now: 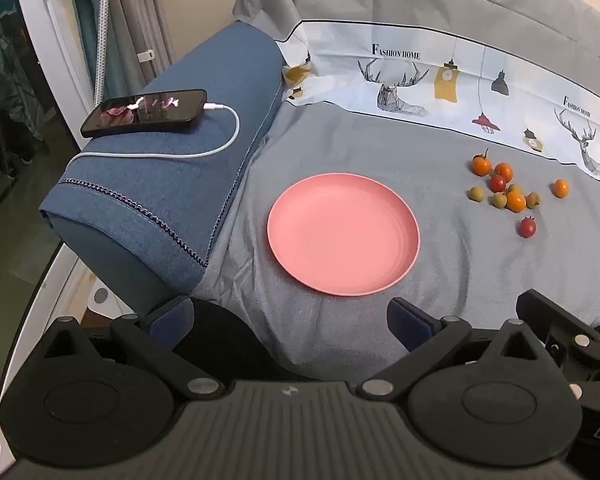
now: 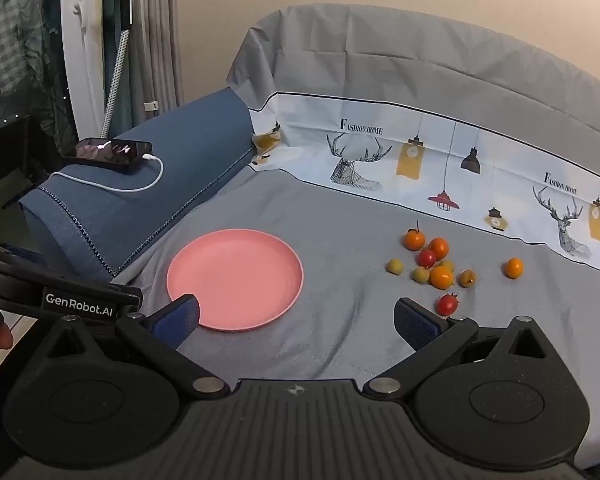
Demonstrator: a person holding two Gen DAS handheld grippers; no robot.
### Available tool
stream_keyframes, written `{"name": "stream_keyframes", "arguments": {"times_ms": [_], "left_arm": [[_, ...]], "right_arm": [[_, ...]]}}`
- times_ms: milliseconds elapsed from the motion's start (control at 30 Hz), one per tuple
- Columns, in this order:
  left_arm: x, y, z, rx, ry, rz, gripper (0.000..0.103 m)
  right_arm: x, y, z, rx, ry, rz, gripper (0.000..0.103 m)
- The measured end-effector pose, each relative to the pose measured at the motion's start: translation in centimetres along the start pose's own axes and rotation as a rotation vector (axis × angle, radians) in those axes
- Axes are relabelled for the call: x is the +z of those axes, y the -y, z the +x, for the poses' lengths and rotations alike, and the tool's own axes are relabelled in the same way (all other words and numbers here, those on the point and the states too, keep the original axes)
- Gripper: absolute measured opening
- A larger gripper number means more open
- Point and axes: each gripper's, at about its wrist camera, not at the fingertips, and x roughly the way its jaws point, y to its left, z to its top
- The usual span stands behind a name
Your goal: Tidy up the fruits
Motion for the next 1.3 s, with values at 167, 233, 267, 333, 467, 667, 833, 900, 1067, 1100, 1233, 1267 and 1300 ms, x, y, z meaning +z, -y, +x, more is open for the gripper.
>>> {"name": "stream_keyframes", "arguments": {"times_ms": [167, 233, 267, 333, 467, 667, 833, 900, 1067, 1100, 1233, 1267, 1300], "left_arm": [[-0.02, 0.02, 0.04, -0.001, -0.001, 0.003, 0.103], [-0.04, -0.04, 0.06, 0.0, -0.002, 0.001, 0.103], [-0.02, -0.06, 0.07, 0.0, -0.003, 0.001, 0.103], [-0.03, -0.08, 0.09, 0.0, -0.003, 0.0, 0.103], [-0.06, -0.1, 0.1, -0.001, -0.004, 0.001, 0.103], [-0.06, -0.12, 0.12, -0.001, -0.006, 0.0, 0.103], [-0.09, -0.15, 0.22, 0.0, -0.009, 0.001, 0.103], [-0.07, -0.17, 0.22, -0.001, -0.009, 0.001, 0.103], [-0.13, -0.18, 0.25, 0.0, -0.008, -0.001, 0.103], [-0.13, -0.28, 0.34, 0.0, -0.009, -0.002, 0.103], [-0.19, -0.33, 0.42, 0.001, -0.01, 0.002, 0.103], [-0.18, -0.34, 0.44, 0.001, -0.011, 0.002, 0.103], [-0.16, -0.34, 0.47, 0.001, -0.012, 0.002, 0.103]], "right_arm": [[-0.06, 0.08, 0.21, 0.0, 0.001, 0.002, 0.103], [-0.09, 0.14, 0.32, 0.0, 0.002, 0.001, 0.103], [-0.04, 0.1, 0.47, 0.001, 0.002, -0.001, 0.103], [0.33, 0.06, 0.19, -0.001, -0.004, 0.003, 0.103], [0.23, 0.18, 0.51, -0.001, -0.005, 0.003, 0.103], [0.17, 0.1, 0.38, 0.0, -0.003, 0.003, 0.103], [0.13, 0.13, 0.45, 0.0, -0.003, 0.003, 0.103], [0.14, 0.1, 0.41, -0.001, -0.003, 0.003, 0.103], [0.13, 0.12, 0.45, -0.001, -0.001, 0.002, 0.103], [0.12, 0.13, 0.48, -0.001, -0.002, 0.003, 0.103], [0.16, 0.12, 0.43, -0.001, -0.003, 0.002, 0.103], [0.14, 0.12, 0.42, -0.001, -0.003, 0.002, 0.103], [0.12, 0.13, 0.45, 0.0, -0.003, 0.002, 0.103]]}}
